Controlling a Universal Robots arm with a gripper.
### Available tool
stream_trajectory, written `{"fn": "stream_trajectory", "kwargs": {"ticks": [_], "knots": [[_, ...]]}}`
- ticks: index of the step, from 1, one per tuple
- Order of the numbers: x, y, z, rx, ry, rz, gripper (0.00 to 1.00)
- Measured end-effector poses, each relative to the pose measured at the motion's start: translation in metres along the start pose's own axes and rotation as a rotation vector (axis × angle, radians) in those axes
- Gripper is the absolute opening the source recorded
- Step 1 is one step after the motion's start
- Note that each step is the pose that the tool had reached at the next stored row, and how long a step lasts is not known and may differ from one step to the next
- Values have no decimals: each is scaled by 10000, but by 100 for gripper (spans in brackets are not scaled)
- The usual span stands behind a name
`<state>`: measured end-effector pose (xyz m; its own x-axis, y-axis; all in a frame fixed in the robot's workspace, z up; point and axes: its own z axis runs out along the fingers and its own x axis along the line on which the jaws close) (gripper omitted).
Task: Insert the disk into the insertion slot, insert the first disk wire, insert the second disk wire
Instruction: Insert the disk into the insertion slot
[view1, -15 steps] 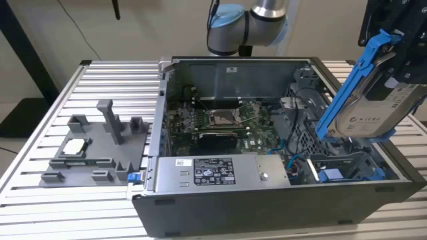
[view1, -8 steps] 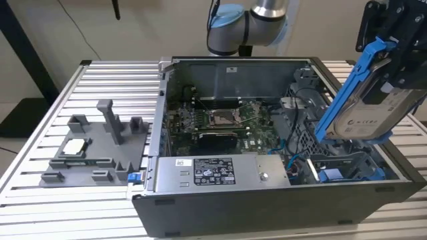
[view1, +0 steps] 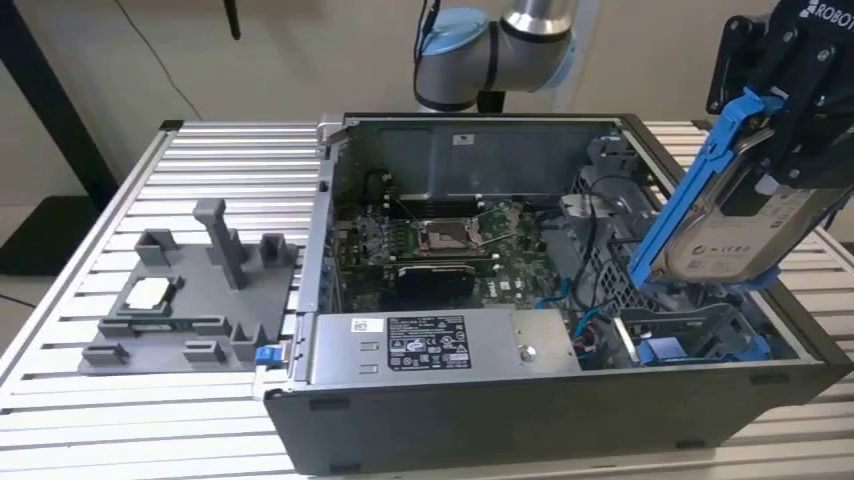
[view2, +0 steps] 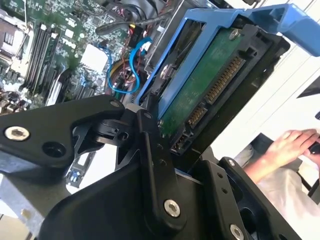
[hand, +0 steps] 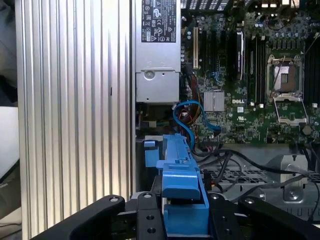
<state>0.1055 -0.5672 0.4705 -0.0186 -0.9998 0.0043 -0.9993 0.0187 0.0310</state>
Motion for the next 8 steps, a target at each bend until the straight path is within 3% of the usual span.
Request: {"fn": "stream_trajectory", "kwargs": {"ticks": [8], "knots": [[1, -3, 14, 3, 0, 0, 33]]}}
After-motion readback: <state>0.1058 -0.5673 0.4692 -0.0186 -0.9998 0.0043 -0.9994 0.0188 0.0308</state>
